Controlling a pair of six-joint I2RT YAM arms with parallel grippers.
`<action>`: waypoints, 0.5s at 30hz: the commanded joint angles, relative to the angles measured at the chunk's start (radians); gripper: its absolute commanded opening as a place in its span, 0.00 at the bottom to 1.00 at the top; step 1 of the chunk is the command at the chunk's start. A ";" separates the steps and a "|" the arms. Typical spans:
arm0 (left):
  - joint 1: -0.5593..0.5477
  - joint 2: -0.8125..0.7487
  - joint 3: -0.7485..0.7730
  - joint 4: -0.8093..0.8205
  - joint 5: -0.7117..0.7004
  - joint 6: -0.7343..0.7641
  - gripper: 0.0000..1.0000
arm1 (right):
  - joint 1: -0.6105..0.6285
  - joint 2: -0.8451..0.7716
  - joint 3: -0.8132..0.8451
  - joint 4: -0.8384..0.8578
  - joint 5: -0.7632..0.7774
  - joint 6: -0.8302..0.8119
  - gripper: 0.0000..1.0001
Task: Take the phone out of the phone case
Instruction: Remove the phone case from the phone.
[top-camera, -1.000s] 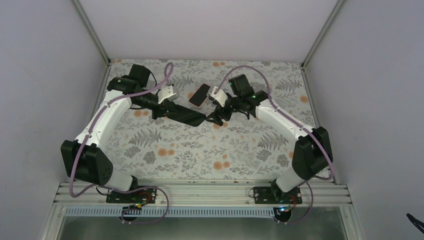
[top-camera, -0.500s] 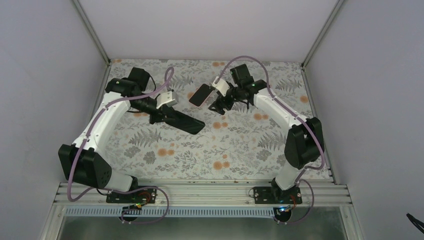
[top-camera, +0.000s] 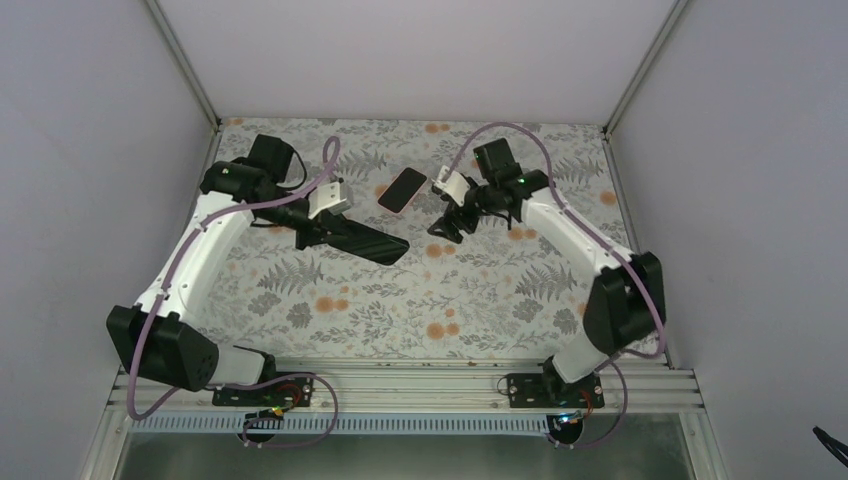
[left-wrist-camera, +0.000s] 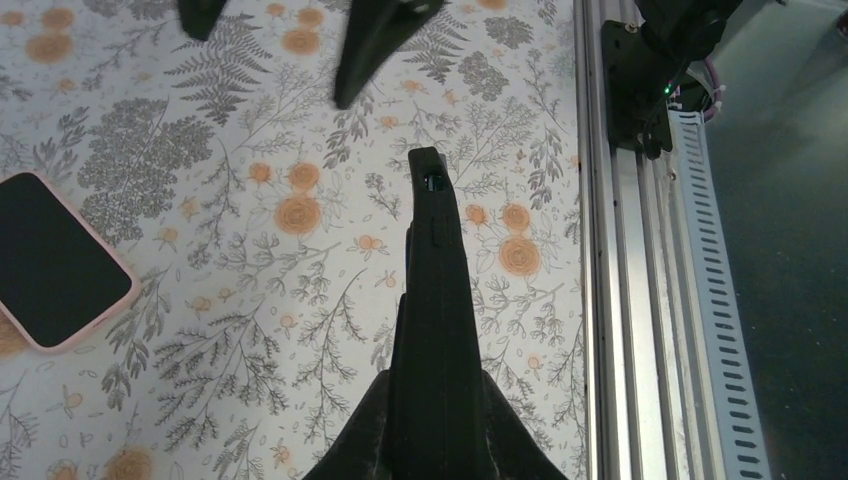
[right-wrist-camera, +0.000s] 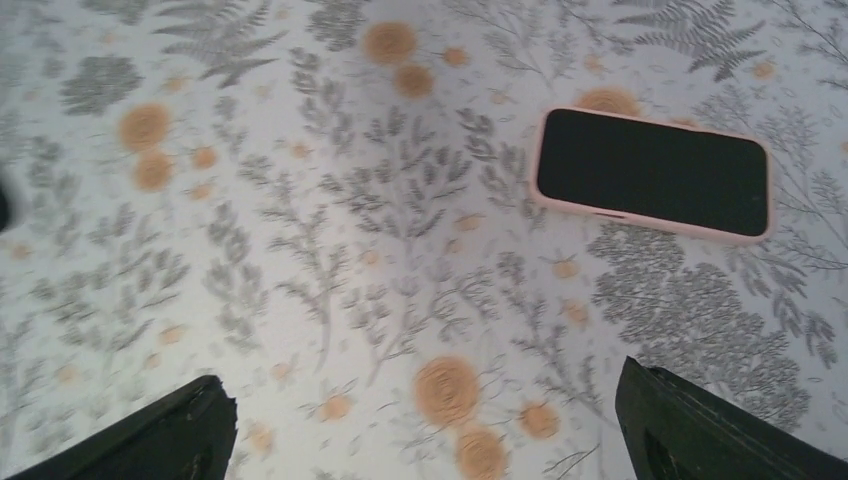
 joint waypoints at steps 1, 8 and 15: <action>0.002 0.011 0.007 0.052 0.049 -0.007 0.02 | 0.018 -0.129 -0.088 -0.014 -0.129 -0.044 0.97; 0.002 0.039 0.011 0.066 0.065 -0.007 0.02 | 0.080 -0.172 -0.149 0.045 -0.112 0.019 0.95; 0.003 0.026 -0.007 0.070 0.077 -0.010 0.02 | 0.090 -0.122 -0.117 0.061 -0.124 0.033 0.91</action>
